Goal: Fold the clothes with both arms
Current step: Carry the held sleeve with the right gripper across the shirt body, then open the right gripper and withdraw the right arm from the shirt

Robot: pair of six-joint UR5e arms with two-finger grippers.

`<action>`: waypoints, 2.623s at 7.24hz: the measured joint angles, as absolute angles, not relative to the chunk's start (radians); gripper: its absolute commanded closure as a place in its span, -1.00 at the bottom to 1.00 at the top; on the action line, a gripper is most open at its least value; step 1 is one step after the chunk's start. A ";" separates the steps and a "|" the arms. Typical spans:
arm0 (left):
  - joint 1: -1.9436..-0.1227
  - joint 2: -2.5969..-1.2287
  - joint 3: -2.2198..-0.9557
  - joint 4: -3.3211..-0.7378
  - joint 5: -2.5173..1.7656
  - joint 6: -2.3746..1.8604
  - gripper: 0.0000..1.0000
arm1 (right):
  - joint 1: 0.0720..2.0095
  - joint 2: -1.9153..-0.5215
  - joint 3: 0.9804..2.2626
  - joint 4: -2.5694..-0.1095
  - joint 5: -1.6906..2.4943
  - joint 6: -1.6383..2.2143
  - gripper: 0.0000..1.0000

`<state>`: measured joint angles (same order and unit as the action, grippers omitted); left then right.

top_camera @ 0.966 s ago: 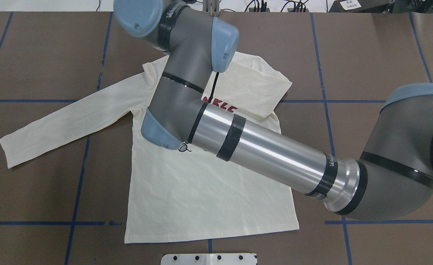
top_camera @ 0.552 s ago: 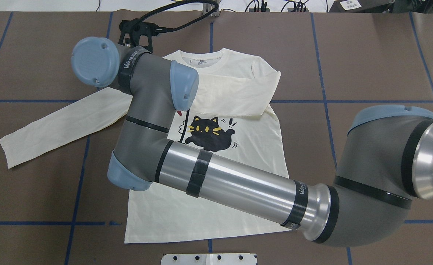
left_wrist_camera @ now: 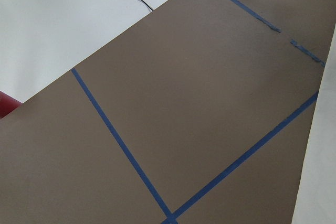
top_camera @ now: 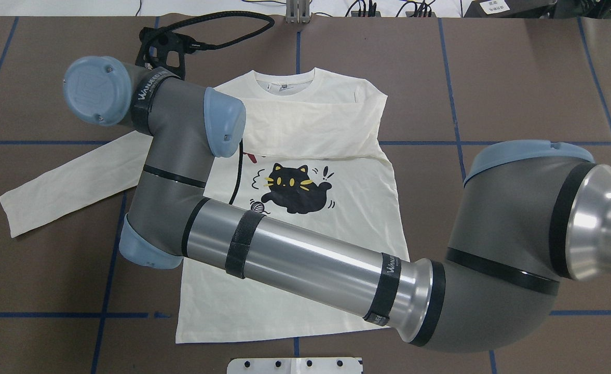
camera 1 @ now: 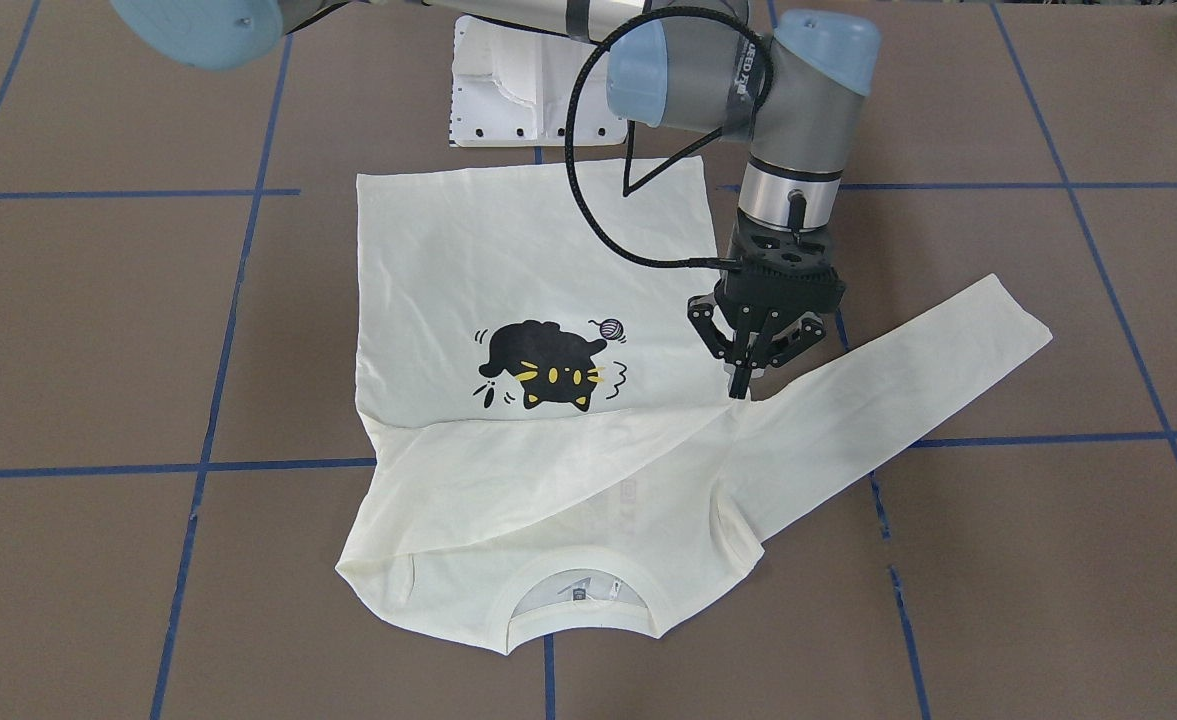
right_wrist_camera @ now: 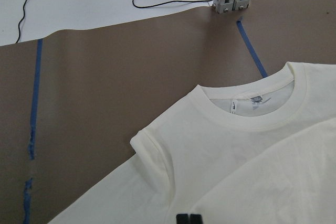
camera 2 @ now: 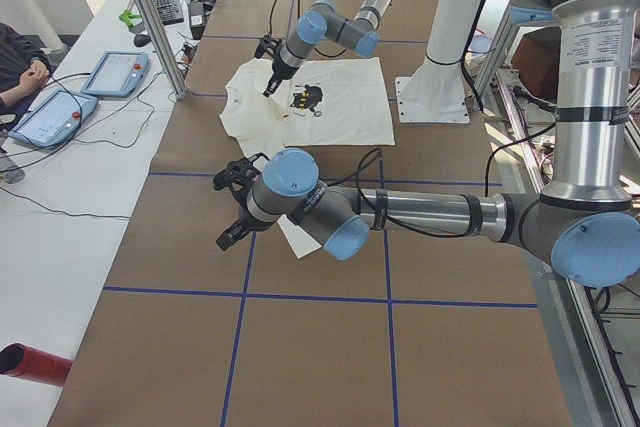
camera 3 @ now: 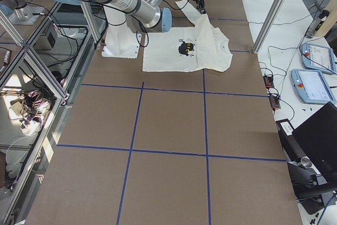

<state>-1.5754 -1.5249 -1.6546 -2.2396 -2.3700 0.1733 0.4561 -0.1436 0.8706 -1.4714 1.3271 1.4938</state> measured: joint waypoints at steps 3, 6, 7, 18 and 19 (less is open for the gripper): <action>-1.575 -1.525 -1.653 -2.240 -2.370 0.173 -1.00 | 0.464 -0.124 0.857 -1.447 1.330 1.538 -0.96; -1.575 -1.527 -1.653 -2.245 -2.369 0.169 -1.00 | 0.555 -0.126 0.859 -1.463 1.477 1.536 -1.00; -1.575 -1.530 -1.655 -2.265 -2.367 0.162 -1.00 | 0.613 -0.153 0.886 -1.491 1.579 1.499 -1.00; -1.147 -1.377 -1.666 -2.643 -2.136 -0.336 -1.00 | 1.248 -1.238 1.771 -1.622 2.248 0.254 -1.00; -1.065 -1.343 -1.666 -2.680 -2.063 -0.360 -1.00 | 1.289 -1.319 1.786 -1.576 2.286 0.212 -1.00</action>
